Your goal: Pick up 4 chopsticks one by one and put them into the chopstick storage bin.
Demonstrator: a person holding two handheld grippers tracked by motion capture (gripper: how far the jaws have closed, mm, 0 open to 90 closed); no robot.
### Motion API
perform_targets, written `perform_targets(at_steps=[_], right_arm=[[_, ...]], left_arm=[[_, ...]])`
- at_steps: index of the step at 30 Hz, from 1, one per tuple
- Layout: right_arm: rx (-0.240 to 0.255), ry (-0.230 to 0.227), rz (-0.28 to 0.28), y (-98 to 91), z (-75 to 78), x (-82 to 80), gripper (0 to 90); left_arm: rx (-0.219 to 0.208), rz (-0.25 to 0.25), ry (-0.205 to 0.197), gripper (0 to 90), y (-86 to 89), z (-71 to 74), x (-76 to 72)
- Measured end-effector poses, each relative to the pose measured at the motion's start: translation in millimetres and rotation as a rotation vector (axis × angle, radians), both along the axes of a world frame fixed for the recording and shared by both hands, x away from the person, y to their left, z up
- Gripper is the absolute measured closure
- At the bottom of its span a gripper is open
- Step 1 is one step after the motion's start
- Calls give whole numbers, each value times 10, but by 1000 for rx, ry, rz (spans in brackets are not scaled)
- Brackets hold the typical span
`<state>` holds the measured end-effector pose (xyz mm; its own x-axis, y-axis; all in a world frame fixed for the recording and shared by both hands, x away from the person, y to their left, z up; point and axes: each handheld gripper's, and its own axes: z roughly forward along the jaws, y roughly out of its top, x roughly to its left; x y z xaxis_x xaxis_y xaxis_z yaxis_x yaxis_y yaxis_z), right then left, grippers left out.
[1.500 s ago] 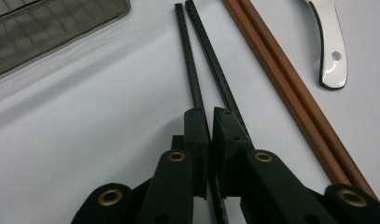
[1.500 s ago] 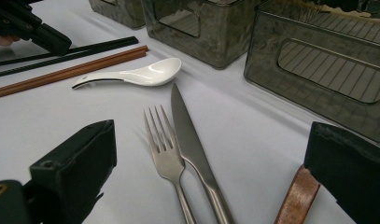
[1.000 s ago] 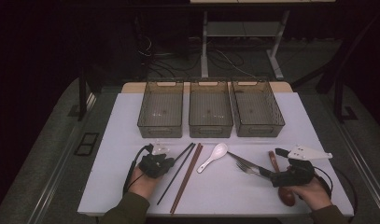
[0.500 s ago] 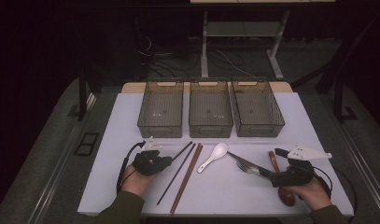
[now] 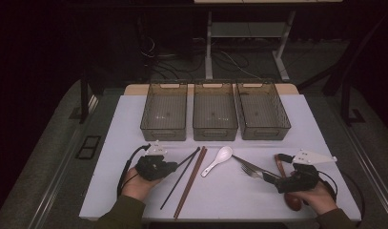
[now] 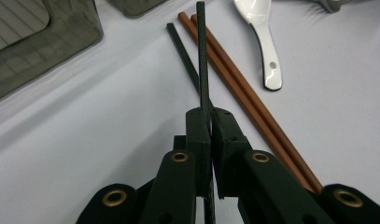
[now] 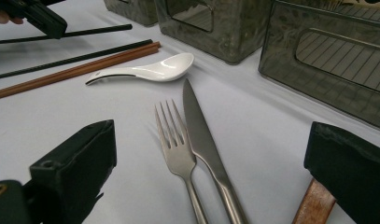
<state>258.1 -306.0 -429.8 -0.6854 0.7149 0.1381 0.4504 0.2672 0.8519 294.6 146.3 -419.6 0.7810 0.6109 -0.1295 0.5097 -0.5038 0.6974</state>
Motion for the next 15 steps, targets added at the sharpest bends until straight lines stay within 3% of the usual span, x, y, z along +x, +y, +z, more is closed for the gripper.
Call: perform_targets(at_steps=[15], right_arm=[[6, -13, -6, 16, 28, -20, 27]], left_arm=[[-46, -28, -13, 859, -9, 157, 54]])
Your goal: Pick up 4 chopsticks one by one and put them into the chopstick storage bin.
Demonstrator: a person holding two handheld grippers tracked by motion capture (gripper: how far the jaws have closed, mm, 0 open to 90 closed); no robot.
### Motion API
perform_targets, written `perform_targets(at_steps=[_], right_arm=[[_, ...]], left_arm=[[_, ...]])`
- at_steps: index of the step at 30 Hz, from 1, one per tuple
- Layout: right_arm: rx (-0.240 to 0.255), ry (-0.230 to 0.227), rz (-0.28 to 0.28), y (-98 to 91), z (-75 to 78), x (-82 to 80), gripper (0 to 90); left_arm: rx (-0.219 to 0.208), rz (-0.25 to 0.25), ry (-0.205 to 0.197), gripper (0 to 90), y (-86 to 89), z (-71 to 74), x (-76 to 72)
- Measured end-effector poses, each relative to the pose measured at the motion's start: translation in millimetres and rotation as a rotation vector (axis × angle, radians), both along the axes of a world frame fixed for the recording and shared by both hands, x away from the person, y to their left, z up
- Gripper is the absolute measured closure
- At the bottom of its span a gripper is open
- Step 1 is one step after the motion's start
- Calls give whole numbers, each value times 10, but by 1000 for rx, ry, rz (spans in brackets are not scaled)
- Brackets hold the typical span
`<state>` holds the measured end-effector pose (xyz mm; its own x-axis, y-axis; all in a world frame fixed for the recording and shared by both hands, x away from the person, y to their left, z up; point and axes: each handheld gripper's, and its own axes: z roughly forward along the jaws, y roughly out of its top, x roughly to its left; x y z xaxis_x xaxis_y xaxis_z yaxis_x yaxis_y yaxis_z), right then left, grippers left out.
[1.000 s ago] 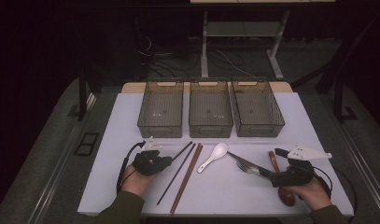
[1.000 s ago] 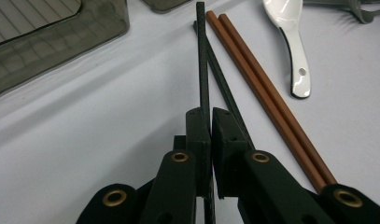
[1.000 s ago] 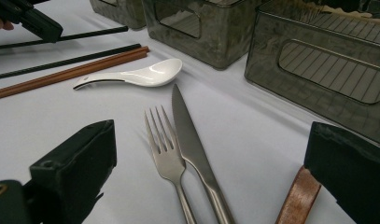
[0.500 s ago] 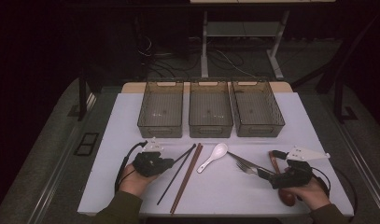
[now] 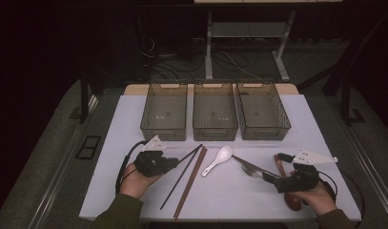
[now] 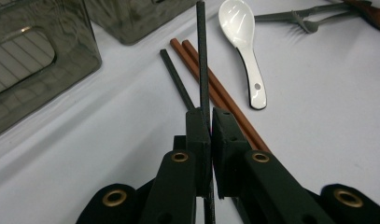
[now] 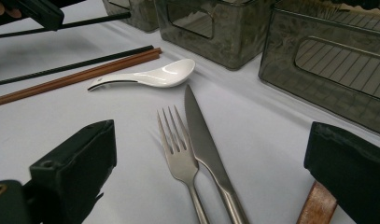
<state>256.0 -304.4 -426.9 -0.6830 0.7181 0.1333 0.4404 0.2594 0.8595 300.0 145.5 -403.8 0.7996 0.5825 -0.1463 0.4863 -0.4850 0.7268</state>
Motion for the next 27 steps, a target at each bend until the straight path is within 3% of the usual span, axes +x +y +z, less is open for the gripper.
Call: perform_targets(at_steps=[27], right_arm=[[-1, -3, -15, -19, -5, 6, 27]], left_arm=[[-57, -12, -19, 858, -37, 226, 204]])
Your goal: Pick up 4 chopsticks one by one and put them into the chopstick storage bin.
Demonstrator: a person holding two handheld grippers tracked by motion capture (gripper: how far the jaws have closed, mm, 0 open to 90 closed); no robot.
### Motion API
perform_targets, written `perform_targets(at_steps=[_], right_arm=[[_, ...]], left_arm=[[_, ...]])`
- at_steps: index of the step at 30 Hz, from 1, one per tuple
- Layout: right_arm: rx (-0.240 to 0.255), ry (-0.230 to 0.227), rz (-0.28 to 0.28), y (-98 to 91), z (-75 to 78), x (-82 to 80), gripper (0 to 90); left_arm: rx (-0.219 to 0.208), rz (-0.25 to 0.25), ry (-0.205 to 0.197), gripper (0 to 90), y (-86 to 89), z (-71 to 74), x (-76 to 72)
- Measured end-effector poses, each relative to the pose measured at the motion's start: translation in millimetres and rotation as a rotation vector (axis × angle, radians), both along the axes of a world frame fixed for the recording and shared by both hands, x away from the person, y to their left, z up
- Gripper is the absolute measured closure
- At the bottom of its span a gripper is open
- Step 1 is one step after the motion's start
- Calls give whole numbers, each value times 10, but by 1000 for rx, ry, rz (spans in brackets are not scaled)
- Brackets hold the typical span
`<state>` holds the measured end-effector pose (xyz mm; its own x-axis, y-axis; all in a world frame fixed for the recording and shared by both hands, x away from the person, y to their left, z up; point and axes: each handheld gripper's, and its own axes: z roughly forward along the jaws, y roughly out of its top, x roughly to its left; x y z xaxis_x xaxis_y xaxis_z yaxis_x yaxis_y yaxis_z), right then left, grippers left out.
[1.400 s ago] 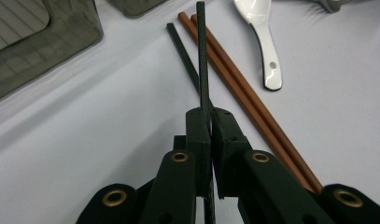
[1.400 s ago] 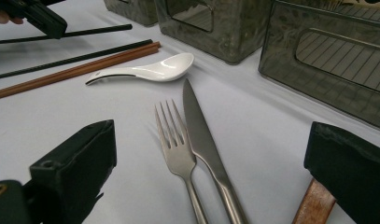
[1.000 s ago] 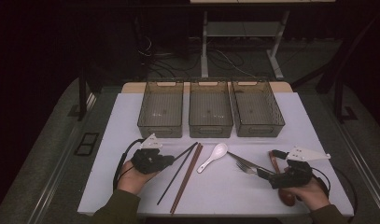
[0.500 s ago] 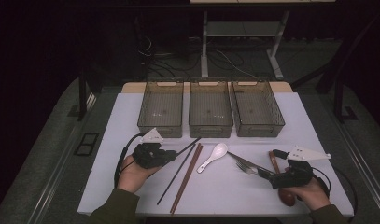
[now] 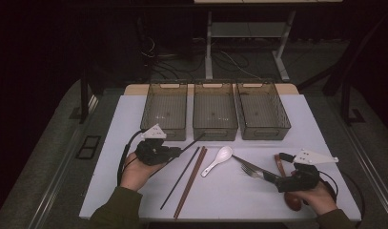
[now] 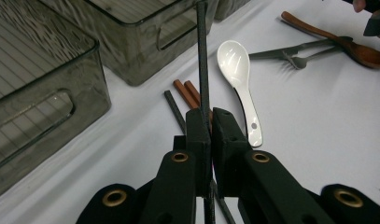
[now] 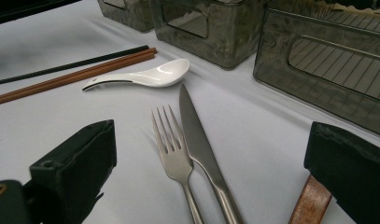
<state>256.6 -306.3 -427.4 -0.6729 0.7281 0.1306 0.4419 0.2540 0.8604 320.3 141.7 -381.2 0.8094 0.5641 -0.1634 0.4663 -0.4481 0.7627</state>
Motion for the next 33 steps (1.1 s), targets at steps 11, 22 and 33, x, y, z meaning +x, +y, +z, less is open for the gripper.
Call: perform_targets(at_steps=[11, 22, 33], right_arm=[[1, -3, -4, -6, 2, -2, 27], [3, -4, -2, -8, 7, -9, 27], [6, -3, -3, -11, 7, -3, 27]], left_arm=[[-15, 16, -7, 858, -28, 101, 159], [-28, 62, -11, 857, -49, 184, 392], [-26, 112, -6, 858, -33, 257, 613]])
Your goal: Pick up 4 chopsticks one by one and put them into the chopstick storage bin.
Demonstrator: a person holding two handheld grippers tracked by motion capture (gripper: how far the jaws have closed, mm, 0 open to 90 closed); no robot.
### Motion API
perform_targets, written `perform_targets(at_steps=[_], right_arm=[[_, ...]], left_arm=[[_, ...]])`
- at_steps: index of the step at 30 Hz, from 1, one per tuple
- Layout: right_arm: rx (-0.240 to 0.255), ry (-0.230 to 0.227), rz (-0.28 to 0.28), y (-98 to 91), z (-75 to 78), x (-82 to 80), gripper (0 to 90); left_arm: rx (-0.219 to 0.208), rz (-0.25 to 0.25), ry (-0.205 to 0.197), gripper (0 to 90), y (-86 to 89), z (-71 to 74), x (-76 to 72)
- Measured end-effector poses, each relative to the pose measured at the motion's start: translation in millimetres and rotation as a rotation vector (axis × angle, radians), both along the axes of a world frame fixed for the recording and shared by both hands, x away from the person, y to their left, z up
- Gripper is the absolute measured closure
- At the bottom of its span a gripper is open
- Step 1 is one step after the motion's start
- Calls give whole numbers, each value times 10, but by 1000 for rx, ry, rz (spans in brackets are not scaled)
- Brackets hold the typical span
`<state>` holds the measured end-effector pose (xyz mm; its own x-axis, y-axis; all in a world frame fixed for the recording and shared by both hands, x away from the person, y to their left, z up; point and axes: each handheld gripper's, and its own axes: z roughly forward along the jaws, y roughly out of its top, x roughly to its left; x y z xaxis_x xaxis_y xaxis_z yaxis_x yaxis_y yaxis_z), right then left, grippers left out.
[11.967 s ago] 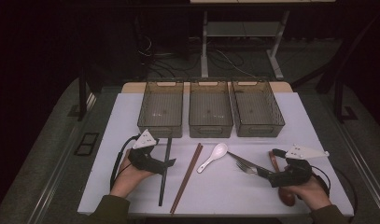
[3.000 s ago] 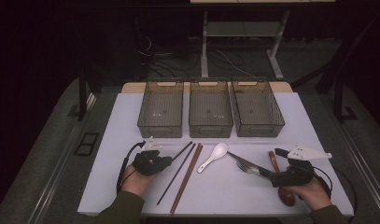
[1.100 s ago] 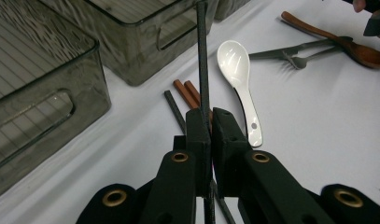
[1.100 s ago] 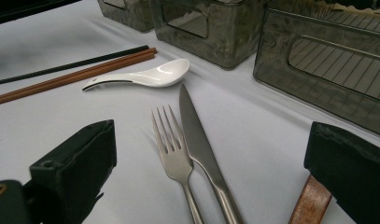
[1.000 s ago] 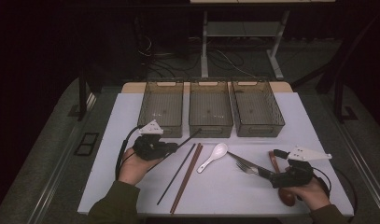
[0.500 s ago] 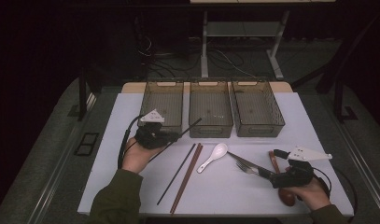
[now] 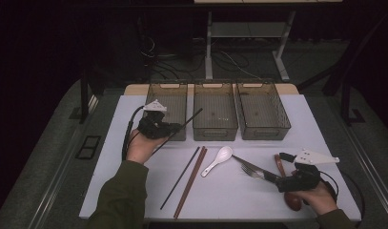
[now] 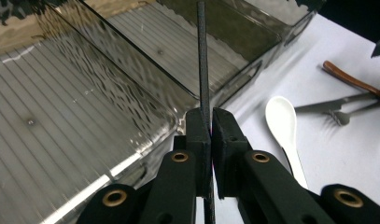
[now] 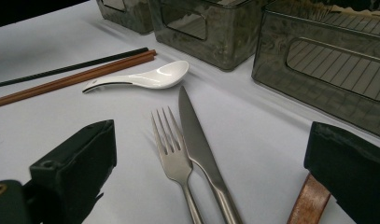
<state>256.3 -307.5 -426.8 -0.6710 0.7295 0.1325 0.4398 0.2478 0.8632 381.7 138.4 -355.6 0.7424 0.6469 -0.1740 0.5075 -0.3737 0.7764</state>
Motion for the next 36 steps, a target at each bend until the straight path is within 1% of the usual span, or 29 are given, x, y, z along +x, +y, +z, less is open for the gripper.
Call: perform_targets(at_steps=[3, 4, 8, 11, 13, 16, 17, 21, 25, 26, 27, 28, 30, 31, 33, 34, 36], right_arm=[[10, 3, -5, -4, -4, 6, 27], [13, 3, -6, -6, -2, 6, 27], [21, 1, -6, -13, 4, 1, 27], [23, 1, -4, -10, 5, -4, 27], [24, 1, -3, -9, 5, -4, 27], [25, 1, -2, -7, 6, -5, 27], [26, 1, -2, -6, 6, -5, 27], [27, 1, -1, -5, 7, -7, 27], [29, -4, 0, -9, 8, -8, 27], [29, -6, -1, -10, 9, -9, 27], [31, -7, -1, -11, 10, -12, 27], [33, -6, 0, -14, 13, -14, 27], [38, -1, -1, -14, 13, -19, 27], [39, -1, 0, -15, 12, -19, 27], [42, -1, 0, -17, 13, -20, 27], [42, -1, 1, -18, 12, -20, 27], [42, 0, 1, -19, 12, -20, 27]], left_arm=[[4, 5, -9, 858, -12, 33, 50], [13, 3, -9, 858, -11, 48, 66], [20, 18, -21, 858, -32, 84, 139], [37, 27, -27, 858, -51, 105, 202], [36, 32, -30, 858, -61, 118, 249], [38, 53, -29, 857, -71, 146, 312], [34, 60, -32, 857, -78, 155, 334], [45, 70, -49, 858, -78, 201, 434], [42, 108, -50, 857, -37, 217, 584], [56, 105, -54, 857, -15, 223, 629], [45, 124, -57, 857, -15, 221, 669], [43, 136, -59, 857, -5, 222, 708], [51, 140, -64, 857, 24, 232, 780], [53, 150, -68, 857, 36, 234, 811], [65, 150, -75, 857, 82, 236, 873], [55, 157, -82, 857, 97, 226, 898], [50, 171, -95, 857, 132, 197, 939]])
